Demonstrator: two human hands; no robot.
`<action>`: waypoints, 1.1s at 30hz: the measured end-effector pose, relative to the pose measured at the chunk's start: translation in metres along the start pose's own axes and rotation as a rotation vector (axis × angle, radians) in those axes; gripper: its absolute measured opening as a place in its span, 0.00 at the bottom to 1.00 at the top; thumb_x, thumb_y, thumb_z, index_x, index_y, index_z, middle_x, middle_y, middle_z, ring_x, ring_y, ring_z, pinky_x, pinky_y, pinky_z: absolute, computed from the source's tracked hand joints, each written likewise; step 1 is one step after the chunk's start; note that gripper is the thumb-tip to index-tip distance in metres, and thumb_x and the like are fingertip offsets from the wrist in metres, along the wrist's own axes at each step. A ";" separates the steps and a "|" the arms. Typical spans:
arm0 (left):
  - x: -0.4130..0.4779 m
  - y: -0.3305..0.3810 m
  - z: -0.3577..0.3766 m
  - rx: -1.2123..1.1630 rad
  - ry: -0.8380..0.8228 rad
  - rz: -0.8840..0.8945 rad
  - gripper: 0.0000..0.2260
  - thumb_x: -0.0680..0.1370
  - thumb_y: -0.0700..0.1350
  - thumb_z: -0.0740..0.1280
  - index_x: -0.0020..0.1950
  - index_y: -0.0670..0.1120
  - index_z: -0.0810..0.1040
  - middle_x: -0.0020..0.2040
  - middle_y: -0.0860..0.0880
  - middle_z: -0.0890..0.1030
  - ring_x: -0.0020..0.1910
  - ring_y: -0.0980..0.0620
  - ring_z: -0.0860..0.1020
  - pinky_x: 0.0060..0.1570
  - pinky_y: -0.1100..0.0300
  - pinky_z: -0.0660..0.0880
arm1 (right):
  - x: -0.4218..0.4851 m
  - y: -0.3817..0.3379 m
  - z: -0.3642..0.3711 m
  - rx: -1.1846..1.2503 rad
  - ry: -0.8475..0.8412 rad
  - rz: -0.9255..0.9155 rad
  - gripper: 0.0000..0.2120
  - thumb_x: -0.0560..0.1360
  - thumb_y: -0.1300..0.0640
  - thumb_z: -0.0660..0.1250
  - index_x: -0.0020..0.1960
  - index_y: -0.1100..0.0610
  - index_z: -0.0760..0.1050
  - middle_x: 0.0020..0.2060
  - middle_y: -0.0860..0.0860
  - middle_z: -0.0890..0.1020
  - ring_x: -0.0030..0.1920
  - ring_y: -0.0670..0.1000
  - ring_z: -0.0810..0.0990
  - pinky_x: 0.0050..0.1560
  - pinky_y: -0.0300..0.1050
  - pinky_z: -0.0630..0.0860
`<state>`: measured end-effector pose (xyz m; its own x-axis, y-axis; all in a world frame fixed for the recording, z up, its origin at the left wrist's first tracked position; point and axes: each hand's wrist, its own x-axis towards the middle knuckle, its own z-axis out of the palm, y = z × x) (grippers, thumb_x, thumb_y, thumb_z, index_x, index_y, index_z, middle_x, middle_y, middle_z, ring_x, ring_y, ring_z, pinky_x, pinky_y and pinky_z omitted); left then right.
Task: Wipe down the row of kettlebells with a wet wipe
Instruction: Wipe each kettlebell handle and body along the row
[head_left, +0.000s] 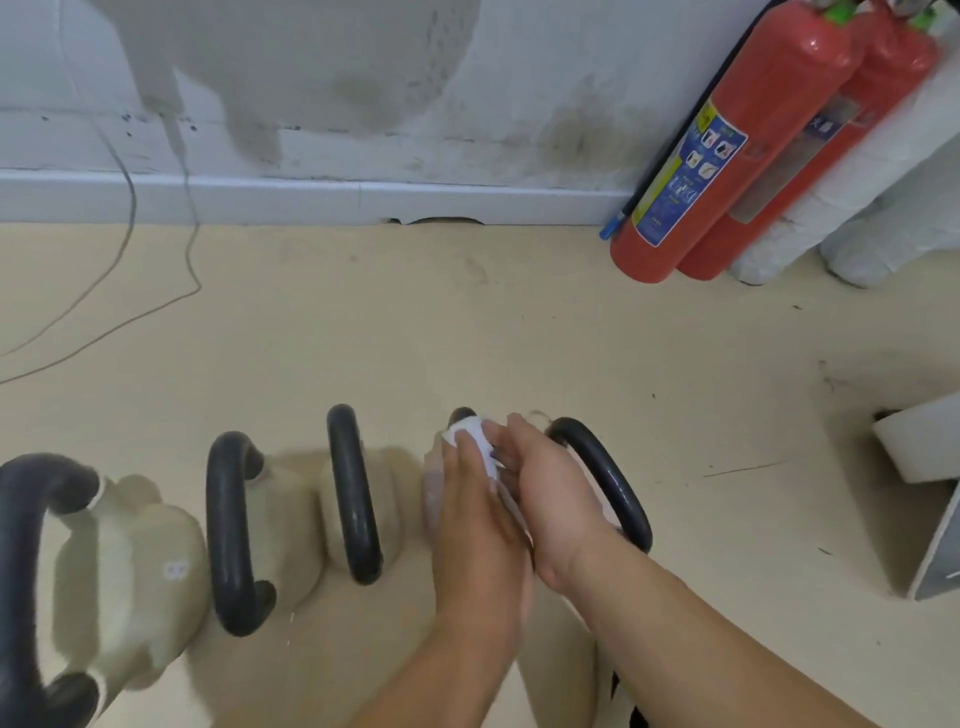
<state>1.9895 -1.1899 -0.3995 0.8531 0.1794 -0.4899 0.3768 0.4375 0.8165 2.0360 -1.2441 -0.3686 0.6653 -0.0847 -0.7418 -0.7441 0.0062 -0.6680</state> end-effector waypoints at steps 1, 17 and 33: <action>-0.009 -0.002 0.001 -0.158 -0.020 -0.090 0.20 0.82 0.64 0.63 0.66 0.53 0.81 0.64 0.47 0.83 0.65 0.50 0.81 0.68 0.48 0.73 | -0.009 0.004 0.002 -0.107 0.057 -0.086 0.18 0.82 0.47 0.63 0.48 0.57 0.87 0.43 0.54 0.89 0.47 0.55 0.88 0.57 0.53 0.82; 0.114 0.011 -0.008 0.420 0.027 -0.316 0.26 0.80 0.62 0.50 0.73 0.52 0.71 0.67 0.46 0.79 0.65 0.44 0.78 0.69 0.45 0.72 | 0.048 -0.030 0.020 -0.082 -0.174 0.089 0.24 0.86 0.41 0.53 0.59 0.55 0.83 0.57 0.53 0.87 0.52 0.47 0.84 0.54 0.44 0.77; -0.045 -0.032 -0.020 -0.284 -0.028 -0.069 0.26 0.82 0.61 0.63 0.70 0.43 0.78 0.61 0.44 0.83 0.66 0.52 0.79 0.72 0.53 0.69 | -0.035 0.056 -0.018 -0.393 0.034 -0.265 0.17 0.83 0.55 0.63 0.41 0.64 0.78 0.34 0.59 0.80 0.34 0.47 0.76 0.36 0.37 0.73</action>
<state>1.9316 -1.1942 -0.4102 0.8402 0.1180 -0.5293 0.3214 0.6778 0.6613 1.9698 -1.2584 -0.3794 0.8380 -0.0645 -0.5418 -0.5196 -0.3972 -0.7564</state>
